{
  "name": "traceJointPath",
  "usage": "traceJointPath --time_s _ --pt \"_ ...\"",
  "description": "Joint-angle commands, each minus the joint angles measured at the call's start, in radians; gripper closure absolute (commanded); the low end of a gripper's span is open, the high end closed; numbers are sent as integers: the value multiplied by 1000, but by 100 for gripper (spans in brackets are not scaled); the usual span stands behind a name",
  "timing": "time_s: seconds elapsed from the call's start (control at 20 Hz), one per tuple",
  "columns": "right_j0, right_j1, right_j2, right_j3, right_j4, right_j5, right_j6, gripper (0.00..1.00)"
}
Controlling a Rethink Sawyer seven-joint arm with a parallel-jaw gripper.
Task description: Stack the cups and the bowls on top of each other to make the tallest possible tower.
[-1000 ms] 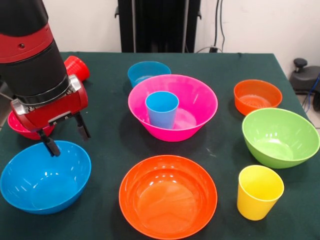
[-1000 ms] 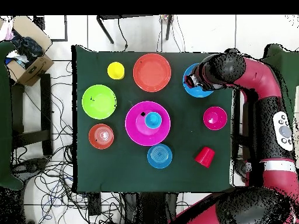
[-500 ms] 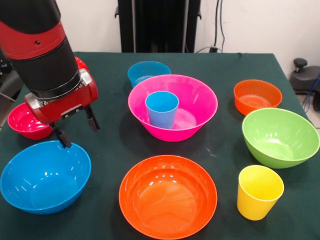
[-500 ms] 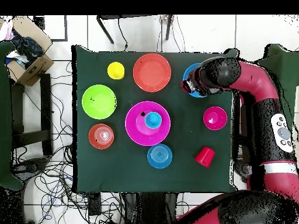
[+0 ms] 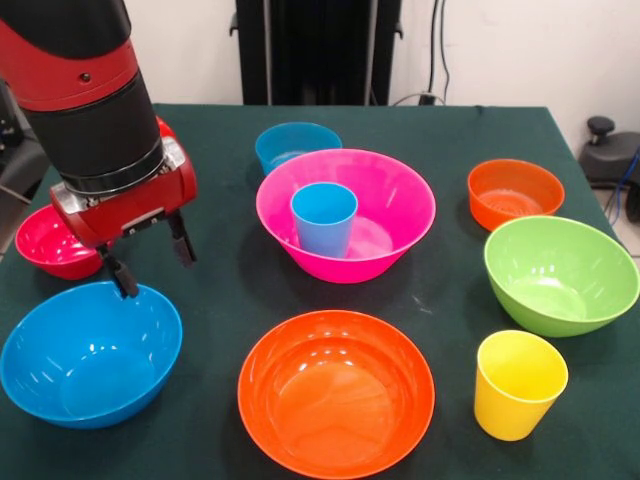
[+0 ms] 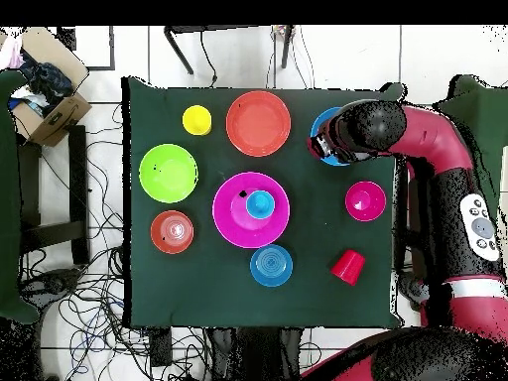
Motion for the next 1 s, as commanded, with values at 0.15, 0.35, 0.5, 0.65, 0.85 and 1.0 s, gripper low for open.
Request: traceJointPath --time_s 0.15,0.35,0.5,0.65,0.85,1.0 --pt "12 1 -16 26 -89 -52 -217 0" --pt "8 3 -16 39 -92 -67 -209 0" --pt "6 13 -14 39 -98 -88 -209 0" --pt "5 21 -15 39 -101 -96 -210 0" --pt "6 43 -18 36 -103 -112 -205 0" --pt "3 65 -18 32 -103 -124 -208 0"
